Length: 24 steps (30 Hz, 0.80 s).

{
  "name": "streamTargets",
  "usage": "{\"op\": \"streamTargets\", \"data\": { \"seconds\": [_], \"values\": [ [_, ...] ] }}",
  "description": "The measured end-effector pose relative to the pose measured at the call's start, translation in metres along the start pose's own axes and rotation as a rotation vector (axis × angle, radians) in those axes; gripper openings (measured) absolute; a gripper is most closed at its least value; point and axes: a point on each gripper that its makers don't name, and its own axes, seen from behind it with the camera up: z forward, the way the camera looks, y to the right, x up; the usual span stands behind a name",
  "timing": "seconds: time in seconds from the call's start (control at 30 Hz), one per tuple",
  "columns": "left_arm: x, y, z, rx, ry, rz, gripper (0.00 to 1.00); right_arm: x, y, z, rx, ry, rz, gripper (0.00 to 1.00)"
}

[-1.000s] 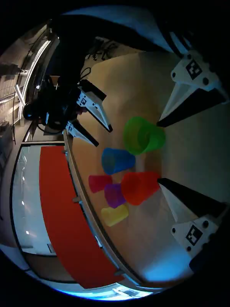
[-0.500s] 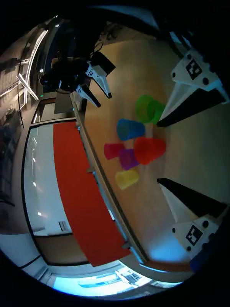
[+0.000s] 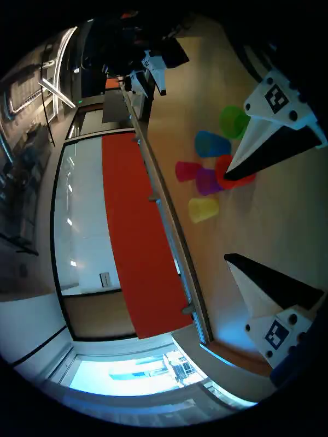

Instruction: Pour water

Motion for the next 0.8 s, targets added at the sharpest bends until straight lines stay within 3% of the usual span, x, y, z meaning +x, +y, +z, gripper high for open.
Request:
{"op": "streamTargets", "data": {
  "seconds": [0.2, 0.4, 0.8],
  "values": [
    [0.021, -0.021, -0.004, 0.086, 0.079, -0.077, 0.99, 0.019, 0.017, -0.015, -0.120, 0.084, 0.038, 1.00],
    [0.041, -0.034, -0.013, 0.156, 0.152, -0.105, 0.99, 0.038, 0.035, -0.029, -0.251, 0.176, 0.056, 1.00],
    [0.039, -0.049, -0.018, 0.251, 0.188, -0.148, 0.99, 0.072, 0.072, -0.054, -0.460, 0.321, 0.108, 1.00]
  ]
}}
